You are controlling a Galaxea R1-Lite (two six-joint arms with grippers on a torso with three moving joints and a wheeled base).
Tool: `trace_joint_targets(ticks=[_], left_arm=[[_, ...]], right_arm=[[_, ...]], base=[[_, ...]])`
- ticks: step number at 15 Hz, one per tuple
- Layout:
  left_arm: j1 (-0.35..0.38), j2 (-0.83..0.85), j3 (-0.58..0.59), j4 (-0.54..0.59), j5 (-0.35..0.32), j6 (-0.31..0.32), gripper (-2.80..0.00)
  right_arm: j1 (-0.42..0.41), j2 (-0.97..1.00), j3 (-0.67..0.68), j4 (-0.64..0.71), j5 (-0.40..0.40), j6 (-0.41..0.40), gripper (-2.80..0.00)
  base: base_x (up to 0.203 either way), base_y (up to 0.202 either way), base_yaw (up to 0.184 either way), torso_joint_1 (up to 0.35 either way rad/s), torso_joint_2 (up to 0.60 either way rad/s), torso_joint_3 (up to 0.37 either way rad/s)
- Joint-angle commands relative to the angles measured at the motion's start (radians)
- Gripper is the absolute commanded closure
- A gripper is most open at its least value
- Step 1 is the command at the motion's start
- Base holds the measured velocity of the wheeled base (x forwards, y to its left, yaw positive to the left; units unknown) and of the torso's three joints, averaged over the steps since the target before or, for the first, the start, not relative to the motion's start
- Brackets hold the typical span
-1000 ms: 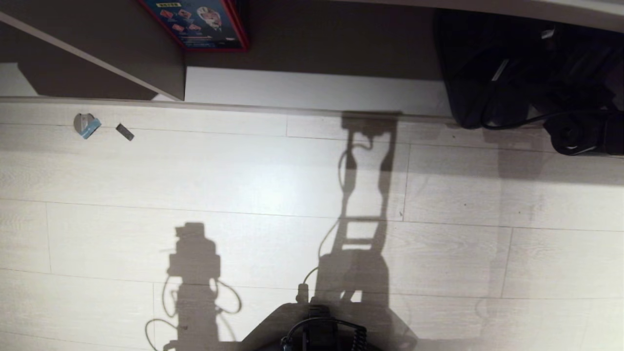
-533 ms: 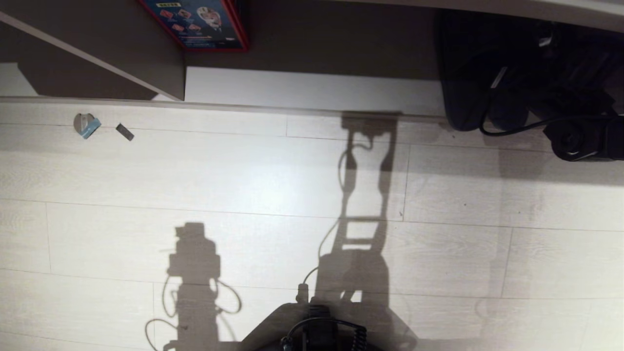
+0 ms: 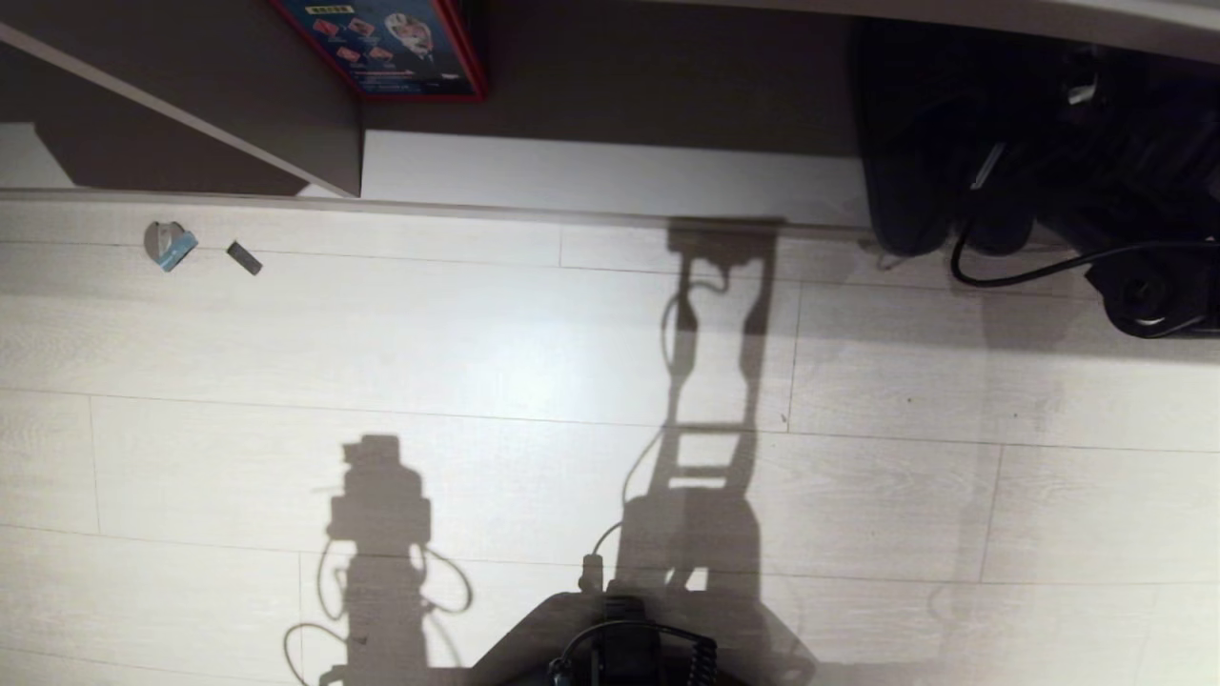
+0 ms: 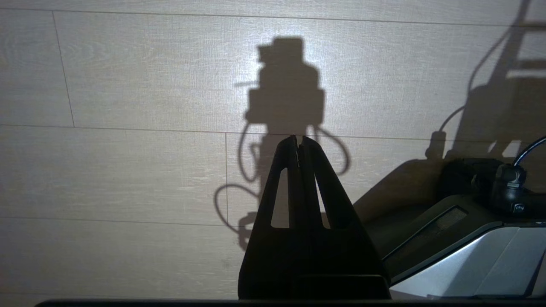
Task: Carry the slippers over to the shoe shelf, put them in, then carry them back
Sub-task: Place the slippers into the shoe cabinet
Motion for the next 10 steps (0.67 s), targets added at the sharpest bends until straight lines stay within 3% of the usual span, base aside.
trace_joint_targets(ticks=[1, 10], left_arm=[[0.0, 0.001, 0.0, 0.0, 0.0, 0.0, 0.0], [0.0, 0.001, 0.0, 0.0, 0.0, 0.0, 0.0]], right_arm=[[0.0, -0.058, 0.06, -0.008, 0.006, -0.004, -2.8], [0.009, -0.375, 0.543, -0.004, 0.11, -0.056, -2.8]], base=[[0.0, 0.0, 0.0, 0.0, 0.0, 0.0], [0.0, 0.0, 0.0, 0.0, 0.0, 0.0]])
